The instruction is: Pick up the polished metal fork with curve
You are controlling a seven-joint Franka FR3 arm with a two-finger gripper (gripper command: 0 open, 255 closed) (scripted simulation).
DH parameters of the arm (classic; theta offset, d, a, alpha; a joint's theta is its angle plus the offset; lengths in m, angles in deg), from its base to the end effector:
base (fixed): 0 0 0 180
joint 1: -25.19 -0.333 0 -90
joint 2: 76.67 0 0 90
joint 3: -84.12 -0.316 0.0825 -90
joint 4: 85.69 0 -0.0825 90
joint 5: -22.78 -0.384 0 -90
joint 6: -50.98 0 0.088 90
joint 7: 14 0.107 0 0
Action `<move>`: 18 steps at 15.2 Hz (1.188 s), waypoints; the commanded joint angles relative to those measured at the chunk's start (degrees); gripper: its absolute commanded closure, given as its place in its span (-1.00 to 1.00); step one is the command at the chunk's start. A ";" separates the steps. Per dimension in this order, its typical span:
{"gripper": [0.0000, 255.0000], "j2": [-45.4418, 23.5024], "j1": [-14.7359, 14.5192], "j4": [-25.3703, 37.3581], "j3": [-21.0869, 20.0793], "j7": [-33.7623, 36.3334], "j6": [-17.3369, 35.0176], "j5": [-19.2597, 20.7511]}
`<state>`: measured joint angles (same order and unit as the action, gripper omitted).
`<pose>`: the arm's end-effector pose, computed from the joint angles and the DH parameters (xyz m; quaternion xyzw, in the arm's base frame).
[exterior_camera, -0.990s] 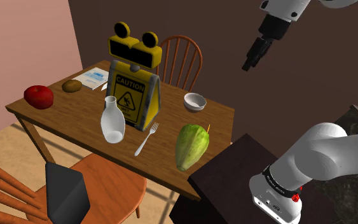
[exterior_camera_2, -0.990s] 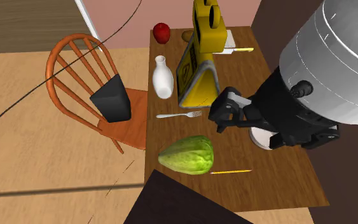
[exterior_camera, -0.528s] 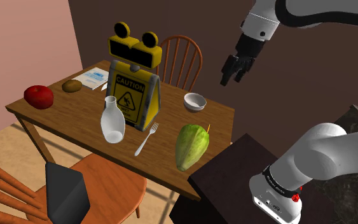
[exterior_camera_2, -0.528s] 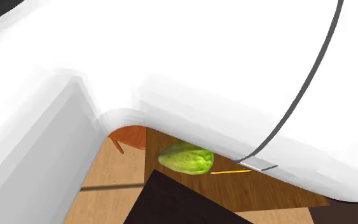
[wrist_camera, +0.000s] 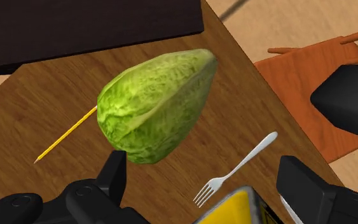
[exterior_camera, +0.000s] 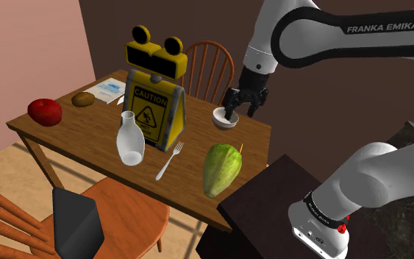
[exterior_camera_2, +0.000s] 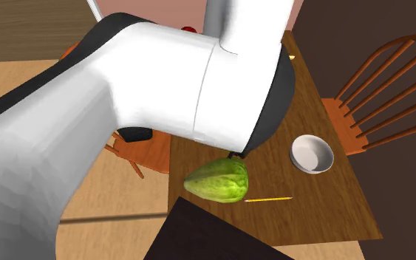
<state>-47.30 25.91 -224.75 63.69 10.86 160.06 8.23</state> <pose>0.3673 0.1594 0.4753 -0.9931 0.1111 0.0259 0.0256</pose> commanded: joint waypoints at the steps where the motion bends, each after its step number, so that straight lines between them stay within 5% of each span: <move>1: -1.00 -3.78 0.58 0.59 -2.63 4.94 2.79 -0.41; 11: -1.00 -27.26 3.24 7.49 -12.70 31.01 15.86 5.53; 18: -1.00 -46.15 -0.37 16.78 -11.33 49.95 21.43 15.30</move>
<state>-90.61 26.54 -209.51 51.94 57.59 180.70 22.12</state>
